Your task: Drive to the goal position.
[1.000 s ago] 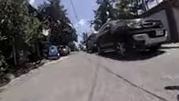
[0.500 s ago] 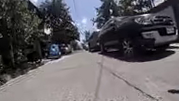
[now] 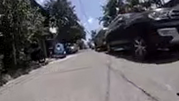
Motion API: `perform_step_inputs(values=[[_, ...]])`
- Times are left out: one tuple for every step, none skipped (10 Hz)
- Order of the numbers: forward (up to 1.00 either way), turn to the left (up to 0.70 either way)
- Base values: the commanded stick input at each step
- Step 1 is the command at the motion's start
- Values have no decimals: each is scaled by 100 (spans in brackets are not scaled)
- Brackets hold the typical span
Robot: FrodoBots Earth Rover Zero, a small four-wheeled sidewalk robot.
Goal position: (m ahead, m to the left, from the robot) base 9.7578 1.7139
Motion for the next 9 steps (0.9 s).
perform_step_inputs(values=[[100,0],[100,0],[100,0],[100,0],[100,0],[100,0],[100,0],[100,0],[100,0]])
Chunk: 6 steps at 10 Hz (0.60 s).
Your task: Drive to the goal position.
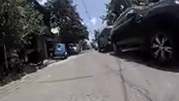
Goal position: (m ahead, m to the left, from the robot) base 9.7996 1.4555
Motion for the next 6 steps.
perform_step_inputs(values=[[100,0],[100,0],[100,0],[100,0],[100,0],[100,0]])
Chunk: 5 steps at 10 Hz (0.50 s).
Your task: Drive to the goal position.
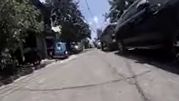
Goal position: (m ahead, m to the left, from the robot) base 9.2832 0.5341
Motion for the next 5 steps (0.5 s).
perform_step_inputs(values=[[100,0],[100,0],[100,0],[100,0],[100,0]])
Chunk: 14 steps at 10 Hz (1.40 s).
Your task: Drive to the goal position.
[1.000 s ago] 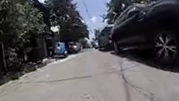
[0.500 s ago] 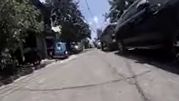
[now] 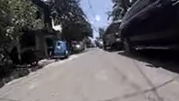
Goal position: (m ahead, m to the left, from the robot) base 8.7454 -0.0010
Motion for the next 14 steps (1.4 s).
perform_step_inputs(values=[[100,0],[100,0],[100,0],[100,0],[100,0],[100,0],[100,0],[100,0],[100,0],[100,0],[100,0],[100,0],[100,0],[100,0]])
